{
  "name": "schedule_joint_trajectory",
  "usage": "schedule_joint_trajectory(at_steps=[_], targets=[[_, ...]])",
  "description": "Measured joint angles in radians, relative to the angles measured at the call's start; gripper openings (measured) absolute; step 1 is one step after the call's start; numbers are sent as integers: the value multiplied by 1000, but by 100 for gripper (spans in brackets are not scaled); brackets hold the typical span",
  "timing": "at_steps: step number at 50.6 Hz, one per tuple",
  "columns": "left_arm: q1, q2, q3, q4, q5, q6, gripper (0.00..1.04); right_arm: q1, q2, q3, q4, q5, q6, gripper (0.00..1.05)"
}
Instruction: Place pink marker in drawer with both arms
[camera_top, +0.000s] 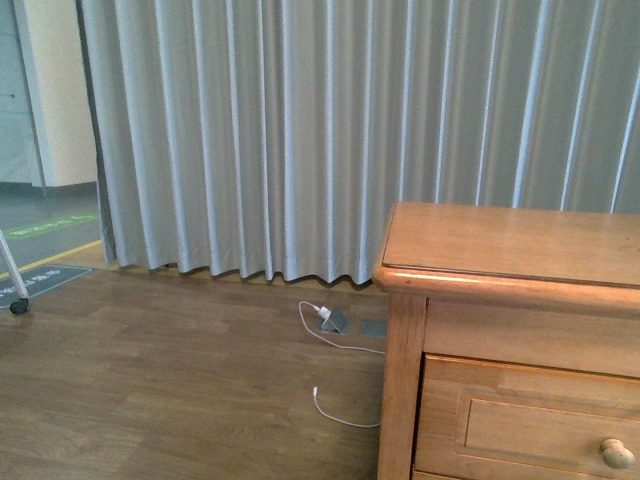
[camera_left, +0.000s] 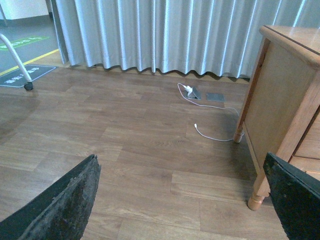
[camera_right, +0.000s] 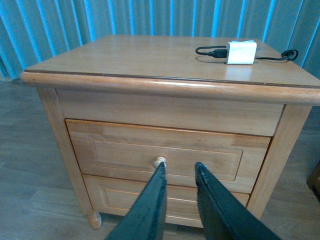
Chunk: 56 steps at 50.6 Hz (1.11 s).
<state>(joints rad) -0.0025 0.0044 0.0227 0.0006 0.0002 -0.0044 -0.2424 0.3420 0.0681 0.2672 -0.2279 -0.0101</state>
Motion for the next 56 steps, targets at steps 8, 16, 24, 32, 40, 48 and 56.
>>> schedule_joint_trajectory(at_steps=[8,16,24,32,40,48,56], targets=[[0,0,0,0,0,0,99,69,-63,-17,-40,65,1,1],[0,0,0,0,0,0,99,170,-116,-32,-80,195,1,1],[0,0,0,0,0,0,99,238,-161,-63,-85,224,0,1],[0,0,0,0,0,0,99,239,-323,-62,-260,227,0,1],[0,0,0,0,-1,0,99,239,-336,-62,-266,227,0,1],[0,0,0,0,0,0,99,239,-338,-62,-266,227,0,1],[0,0,0,0,0,0,99,239,-338,-62,-266,227,0,15]])
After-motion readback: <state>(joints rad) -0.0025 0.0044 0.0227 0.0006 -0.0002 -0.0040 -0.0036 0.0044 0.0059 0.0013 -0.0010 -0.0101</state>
